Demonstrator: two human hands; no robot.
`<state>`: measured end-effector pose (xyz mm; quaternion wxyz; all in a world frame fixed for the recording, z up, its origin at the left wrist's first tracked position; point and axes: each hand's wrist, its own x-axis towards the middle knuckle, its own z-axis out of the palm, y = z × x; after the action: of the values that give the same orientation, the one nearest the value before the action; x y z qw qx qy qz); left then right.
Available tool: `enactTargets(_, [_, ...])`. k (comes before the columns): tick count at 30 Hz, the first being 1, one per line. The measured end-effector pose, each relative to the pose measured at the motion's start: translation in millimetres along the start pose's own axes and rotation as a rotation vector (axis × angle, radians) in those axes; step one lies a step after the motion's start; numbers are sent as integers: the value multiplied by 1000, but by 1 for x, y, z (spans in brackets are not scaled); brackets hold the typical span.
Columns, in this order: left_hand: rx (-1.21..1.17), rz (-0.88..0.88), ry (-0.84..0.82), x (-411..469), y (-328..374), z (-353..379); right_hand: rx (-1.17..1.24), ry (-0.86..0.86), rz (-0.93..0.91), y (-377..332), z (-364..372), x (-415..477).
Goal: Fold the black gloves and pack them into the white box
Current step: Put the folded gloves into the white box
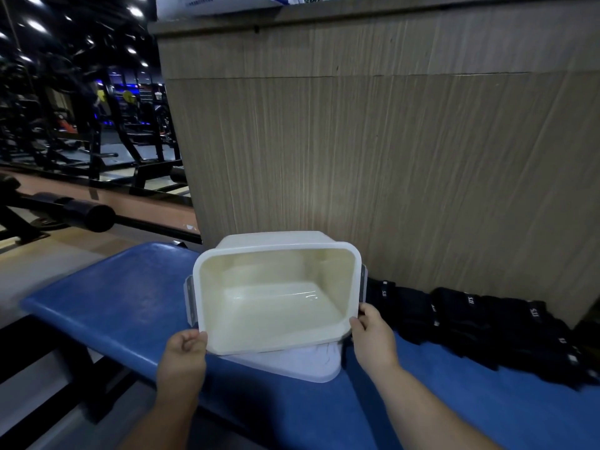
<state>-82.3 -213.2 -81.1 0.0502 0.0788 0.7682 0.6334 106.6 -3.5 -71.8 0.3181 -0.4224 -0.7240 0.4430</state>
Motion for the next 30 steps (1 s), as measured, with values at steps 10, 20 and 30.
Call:
enactTargets(10, [35,-78,-98,16,-18,2,24,-22,-4,-3,13,7])
enactTargets(20, [-73,-117,-157,24,-4,-1,27,-49,-38,-11,34,27])
enactTargets(30, [-81,-140,-89,31,-1,-1,24,-156,-50,-11,44,40])
